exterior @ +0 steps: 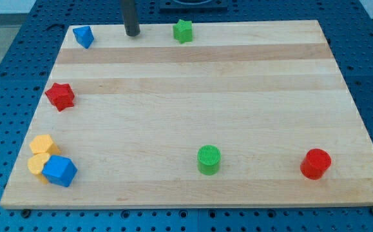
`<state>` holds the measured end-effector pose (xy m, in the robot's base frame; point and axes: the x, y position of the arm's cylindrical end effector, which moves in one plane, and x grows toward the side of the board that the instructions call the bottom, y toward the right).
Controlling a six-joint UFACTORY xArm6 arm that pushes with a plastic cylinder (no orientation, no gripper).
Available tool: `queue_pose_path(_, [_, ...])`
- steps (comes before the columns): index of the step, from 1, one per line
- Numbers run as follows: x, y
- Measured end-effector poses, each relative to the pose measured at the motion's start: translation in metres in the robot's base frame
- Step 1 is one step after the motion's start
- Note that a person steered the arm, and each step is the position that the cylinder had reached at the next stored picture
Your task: Nudge the blue triangle down and right a bit
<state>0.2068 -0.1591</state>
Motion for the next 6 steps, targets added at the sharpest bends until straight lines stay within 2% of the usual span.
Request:
queue_pose_path(2, [-0.011, -0.107])
queue_pose_path(3, [0.002, -0.135])
queue_pose_path(5, [0.052, -0.116])
queue_pose_path(6, [0.062, -0.107])
